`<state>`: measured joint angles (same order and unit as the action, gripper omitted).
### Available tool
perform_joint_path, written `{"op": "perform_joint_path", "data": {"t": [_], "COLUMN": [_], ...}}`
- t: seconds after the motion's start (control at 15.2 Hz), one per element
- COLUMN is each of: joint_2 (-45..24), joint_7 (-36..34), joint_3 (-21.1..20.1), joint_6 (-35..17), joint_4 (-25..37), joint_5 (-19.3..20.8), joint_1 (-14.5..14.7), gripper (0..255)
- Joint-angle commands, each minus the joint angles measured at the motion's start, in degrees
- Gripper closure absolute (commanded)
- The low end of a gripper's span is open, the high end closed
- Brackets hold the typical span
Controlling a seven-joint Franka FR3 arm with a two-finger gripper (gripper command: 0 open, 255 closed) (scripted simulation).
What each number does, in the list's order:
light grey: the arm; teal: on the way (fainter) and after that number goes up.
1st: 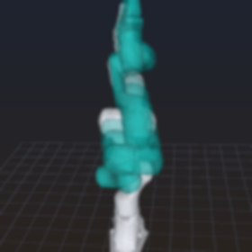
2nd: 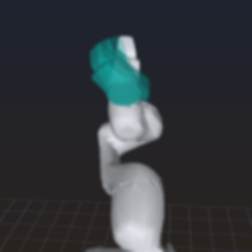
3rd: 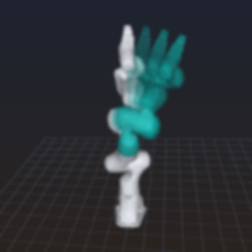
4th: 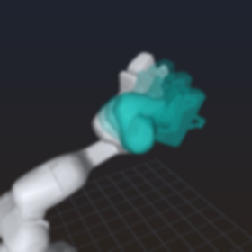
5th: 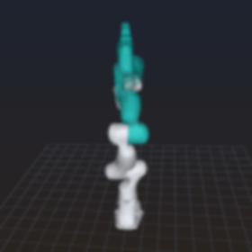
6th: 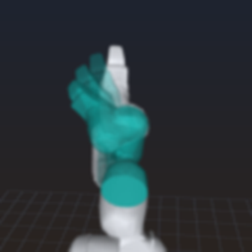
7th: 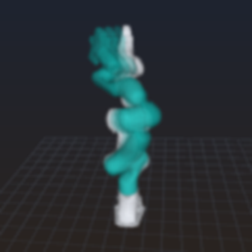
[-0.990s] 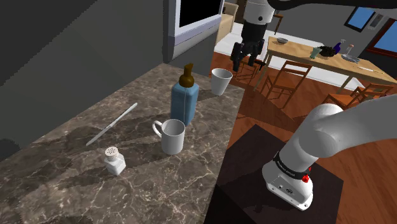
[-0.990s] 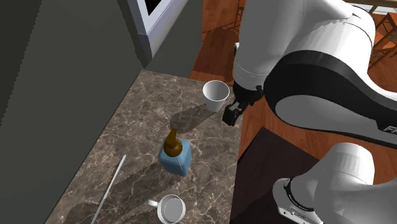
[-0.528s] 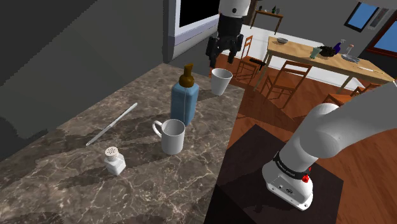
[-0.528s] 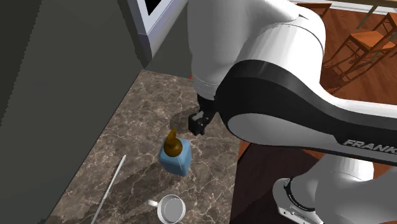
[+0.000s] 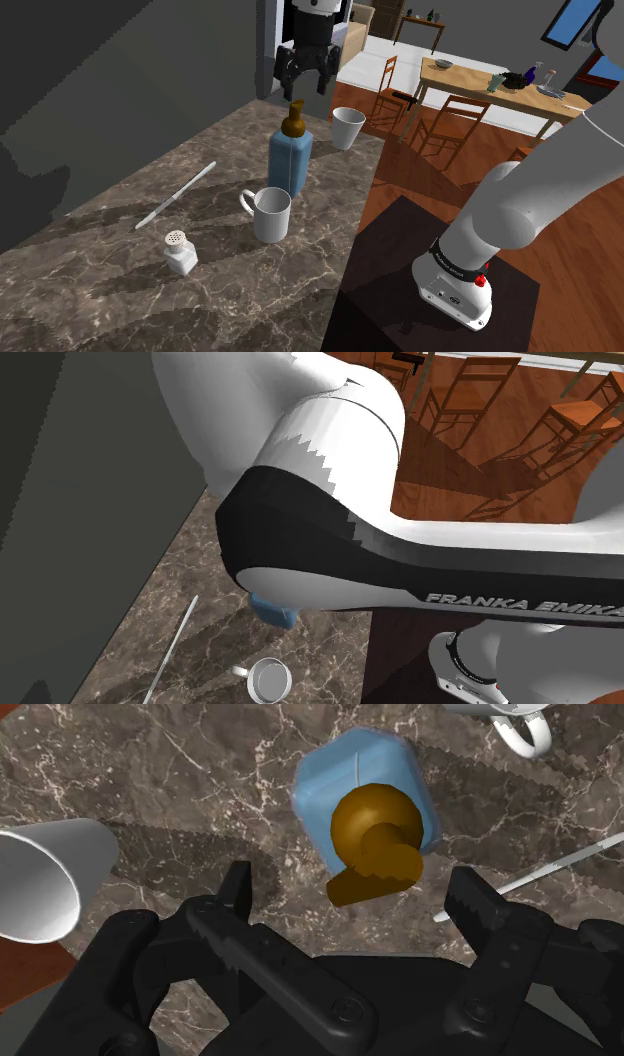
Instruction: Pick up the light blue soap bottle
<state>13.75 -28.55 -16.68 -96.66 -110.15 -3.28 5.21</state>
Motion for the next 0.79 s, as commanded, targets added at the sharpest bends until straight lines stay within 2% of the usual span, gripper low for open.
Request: {"op": "perform_joint_path", "data": {"t": [0.0, 0.46, 0.59, 0.66, 0.73], "joint_2": [-2.19, -1.85, -1.85, -1.88, -1.9], "joint_7": [-1.34, -1.25, -1.25, -1.25, -1.28], "joint_3": [-0.8, -0.94, -0.94, -0.94, -0.95], "joint_6": [0.22, -5.63, -5.63, -5.56, -5.55], "joint_4": [2.61, -3.57, -3.57, -3.48, -3.44], "joint_5": [0.25, 0.07, 0.07, 0.08, 0.08], "joint_1": [0.25, 0.39, 0.39, 0.38, 0.39], "gripper": [0, 0, 0, 255, 255]}}
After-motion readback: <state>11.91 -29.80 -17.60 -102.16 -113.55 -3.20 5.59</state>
